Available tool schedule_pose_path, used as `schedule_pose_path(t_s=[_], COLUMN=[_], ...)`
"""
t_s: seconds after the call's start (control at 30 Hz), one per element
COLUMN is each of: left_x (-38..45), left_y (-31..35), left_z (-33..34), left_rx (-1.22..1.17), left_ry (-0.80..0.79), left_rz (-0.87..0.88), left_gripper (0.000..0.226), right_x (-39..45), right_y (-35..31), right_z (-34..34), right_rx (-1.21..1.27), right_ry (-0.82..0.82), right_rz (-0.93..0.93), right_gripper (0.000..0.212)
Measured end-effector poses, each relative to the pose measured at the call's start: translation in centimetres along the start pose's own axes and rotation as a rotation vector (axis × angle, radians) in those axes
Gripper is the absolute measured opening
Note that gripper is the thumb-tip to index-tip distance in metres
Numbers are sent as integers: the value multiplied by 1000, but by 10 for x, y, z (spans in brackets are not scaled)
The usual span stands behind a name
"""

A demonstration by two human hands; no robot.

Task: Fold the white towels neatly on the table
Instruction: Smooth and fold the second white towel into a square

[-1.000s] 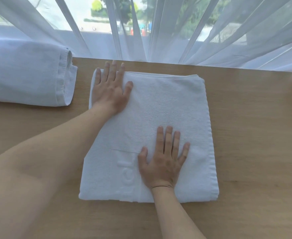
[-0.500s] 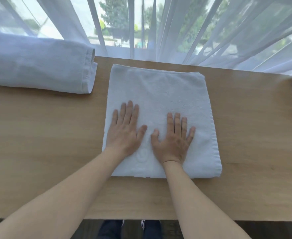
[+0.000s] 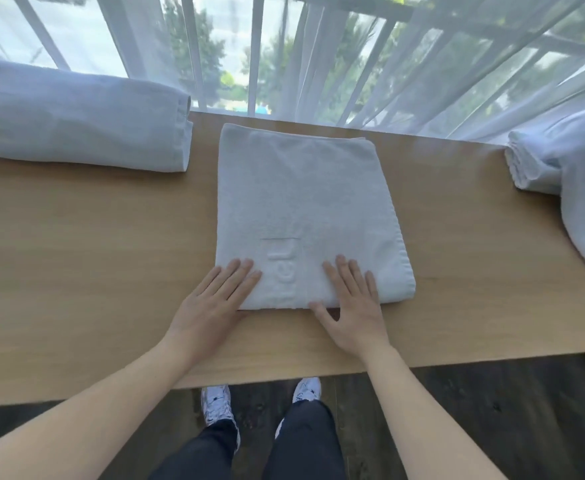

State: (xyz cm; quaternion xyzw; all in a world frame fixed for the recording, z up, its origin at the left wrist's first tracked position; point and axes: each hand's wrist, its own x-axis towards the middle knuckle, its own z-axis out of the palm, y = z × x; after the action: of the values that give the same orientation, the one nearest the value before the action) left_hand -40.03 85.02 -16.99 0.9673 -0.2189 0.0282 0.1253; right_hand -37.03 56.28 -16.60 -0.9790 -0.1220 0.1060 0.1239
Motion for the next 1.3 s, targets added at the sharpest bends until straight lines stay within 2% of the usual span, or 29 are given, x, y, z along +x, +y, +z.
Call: schedule_pose_path(t_s=[0.1, 0.23, 0.4, 0.53, 0.7, 0.8, 0.93, 1.07, 1.13, 1.23, 1.27, 1.3], left_x=[1, 0, 6, 12, 23, 35, 56, 78, 90, 109, 116, 124], left_y=[-7, -9, -17, -24, -39, -42, -49, -60, -68, -80, -83, -85], left_z=[-3, -5, -12, -26, -39, -48, -50, -51, -53, -56, -56, -55], left_rx=[-38, -54, -118, -252, -503, -491, -594, -891, -937, -915, -929, -938], left_ry=[42, 80, 67, 19, 31, 70, 24, -61, -54, -48, -29, -8], left_rz=[21, 62, 49, -29, -164, -180, -254, -375, -415, -472, -518, -565], left_gripper=[72, 76, 74, 66, 53, 54, 68, 81, 73, 49, 51, 63], right_x=[-11, -11, -7, 3, 21, 42, 72, 100, 115, 141, 151, 161], right_y=[1, -3, -5, -2, 1, 5, 9, 12, 13, 12, 11, 10], right_z=[3, 1, -4, -17, -49, -74, -106, -135, -148, -169, -175, -182], right_rx=[-100, -93, -48, -47, 86, 150, 187, 215, 212, 206, 208, 207], right_ry=[-7, 85, 263, 287, 70, -98, -271, -421, -461, -502, -512, -520], right_rz=[-13, -4, -48, -99, -26, 7, 63, 43, 18, -25, -42, -60], right_gripper=[81, 74, 53, 38, 31, 14, 36, 33, 34, 45, 46, 46])
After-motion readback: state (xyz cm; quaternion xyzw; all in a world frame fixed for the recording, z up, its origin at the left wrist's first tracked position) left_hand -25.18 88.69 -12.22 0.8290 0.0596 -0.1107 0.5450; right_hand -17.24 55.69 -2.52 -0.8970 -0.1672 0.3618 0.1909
